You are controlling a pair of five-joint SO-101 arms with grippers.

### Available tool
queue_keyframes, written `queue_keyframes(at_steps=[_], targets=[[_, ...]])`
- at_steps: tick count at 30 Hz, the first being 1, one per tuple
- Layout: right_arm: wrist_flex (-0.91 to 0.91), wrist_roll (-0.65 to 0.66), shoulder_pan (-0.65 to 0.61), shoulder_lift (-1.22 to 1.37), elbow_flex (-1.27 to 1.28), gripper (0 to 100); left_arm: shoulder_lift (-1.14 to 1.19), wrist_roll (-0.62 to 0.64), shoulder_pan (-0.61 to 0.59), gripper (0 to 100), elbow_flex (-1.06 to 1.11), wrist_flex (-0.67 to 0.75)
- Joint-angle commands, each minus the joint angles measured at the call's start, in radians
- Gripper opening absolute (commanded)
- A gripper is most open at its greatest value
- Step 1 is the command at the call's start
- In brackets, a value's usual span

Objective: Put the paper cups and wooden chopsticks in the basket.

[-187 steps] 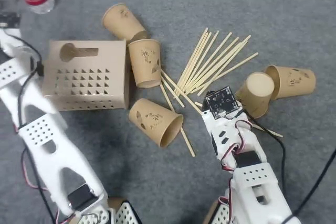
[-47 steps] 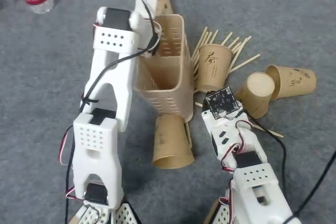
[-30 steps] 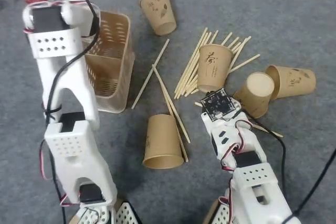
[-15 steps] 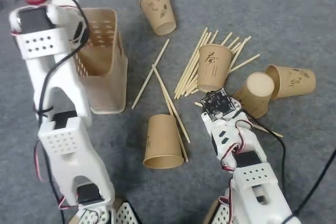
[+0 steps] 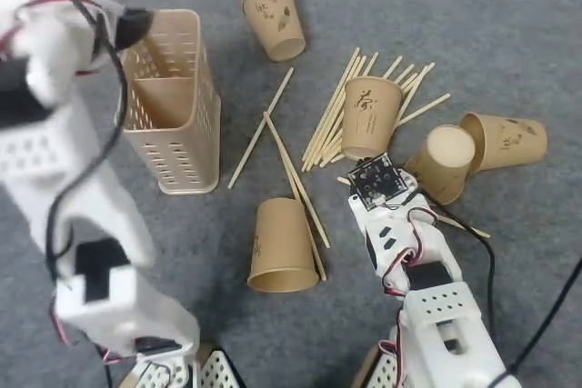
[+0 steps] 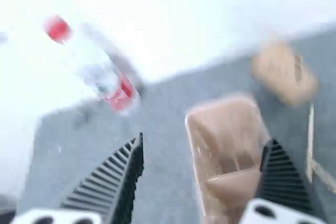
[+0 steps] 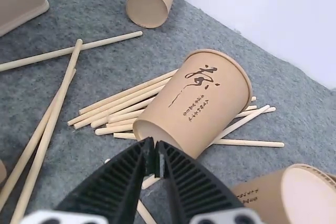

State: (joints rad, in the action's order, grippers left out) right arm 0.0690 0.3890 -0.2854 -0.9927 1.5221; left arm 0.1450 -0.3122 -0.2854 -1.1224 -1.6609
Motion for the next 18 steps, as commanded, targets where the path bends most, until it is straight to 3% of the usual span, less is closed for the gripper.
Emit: queue_keyframes(at_steps=[1,4,8,13,18], targets=[[-0.019,0.008,-0.001,0.002,-0.006,0.9,-0.092,0.127,0.184,32,0.027,0.002],[-0.018,0.008,0.002,0.002,-0.005,0.9,-0.048,0.204,0.287,30,0.119,0.017],[-0.027,0.014,0.004,-0.001,0.011,0.9,0.068,0.216,0.351,28,0.24,0.101],[-0.027,0.014,0.001,-0.007,0.014,0.9,0.272,0.094,0.379,27,0.291,0.163],[-0.027,0.014,0.001,-0.007,0.014,0.9,0.463,0.048,0.388,27,0.288,0.25]])
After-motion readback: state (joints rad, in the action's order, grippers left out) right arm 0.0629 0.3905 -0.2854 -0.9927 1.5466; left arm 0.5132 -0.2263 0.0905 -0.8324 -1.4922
